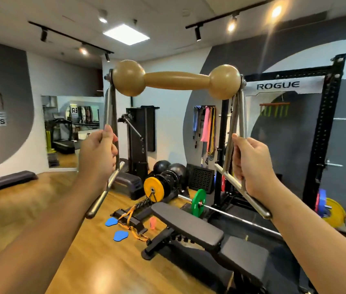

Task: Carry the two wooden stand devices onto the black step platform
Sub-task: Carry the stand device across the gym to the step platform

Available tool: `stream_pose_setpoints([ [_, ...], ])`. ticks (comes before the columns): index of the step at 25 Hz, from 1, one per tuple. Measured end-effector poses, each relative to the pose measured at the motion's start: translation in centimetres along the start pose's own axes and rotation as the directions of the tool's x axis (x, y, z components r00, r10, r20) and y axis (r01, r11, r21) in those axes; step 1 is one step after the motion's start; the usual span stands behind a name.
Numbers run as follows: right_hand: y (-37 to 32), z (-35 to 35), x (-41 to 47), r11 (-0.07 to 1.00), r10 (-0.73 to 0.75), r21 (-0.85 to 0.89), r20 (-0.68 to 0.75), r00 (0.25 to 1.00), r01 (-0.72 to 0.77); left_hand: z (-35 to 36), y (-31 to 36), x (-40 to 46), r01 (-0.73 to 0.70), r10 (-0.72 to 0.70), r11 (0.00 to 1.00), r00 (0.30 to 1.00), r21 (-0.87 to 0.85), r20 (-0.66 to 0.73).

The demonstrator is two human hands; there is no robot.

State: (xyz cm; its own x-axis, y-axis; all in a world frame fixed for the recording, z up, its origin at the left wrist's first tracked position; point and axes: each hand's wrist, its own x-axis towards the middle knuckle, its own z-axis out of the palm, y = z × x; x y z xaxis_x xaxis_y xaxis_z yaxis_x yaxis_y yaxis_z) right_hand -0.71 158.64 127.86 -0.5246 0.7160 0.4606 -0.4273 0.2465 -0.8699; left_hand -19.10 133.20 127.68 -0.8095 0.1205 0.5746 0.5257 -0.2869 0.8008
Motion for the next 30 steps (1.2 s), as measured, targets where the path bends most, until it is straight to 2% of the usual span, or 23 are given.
stream_pose_setpoints([
  [10, 16.4, 14.6, 13.8, 0.998, -0.03, 0.061, 0.114, 0.993, 0.023, -5.0, -15.1, 14.1, -0.046, 0.05, 0.998, 0.996, 0.051, -0.077],
  [16, 25.7, 27.0, 23.4, 0.997, 0.045, 0.06, 0.122, 0.992, -0.053, -8.5, -23.7, 26.5, -0.07, 0.091, 0.986, 0.987, 0.152, -0.135],
  [21, 32.3, 34.6, 30.8, 0.99, 0.11, 0.066, 0.178, 0.978, -0.123, -9.7, -30.1, 34.6, -0.073, 0.116, 0.972, 0.976, 0.225, -0.185],
  [30, 41.8, 47.0, 47.9, 0.987, 0.031, 0.14, 0.328, 0.944, -0.081, -9.6, -40.3, 49.2, -0.066, 0.154, 0.967, 0.921, 0.245, -0.357],
])
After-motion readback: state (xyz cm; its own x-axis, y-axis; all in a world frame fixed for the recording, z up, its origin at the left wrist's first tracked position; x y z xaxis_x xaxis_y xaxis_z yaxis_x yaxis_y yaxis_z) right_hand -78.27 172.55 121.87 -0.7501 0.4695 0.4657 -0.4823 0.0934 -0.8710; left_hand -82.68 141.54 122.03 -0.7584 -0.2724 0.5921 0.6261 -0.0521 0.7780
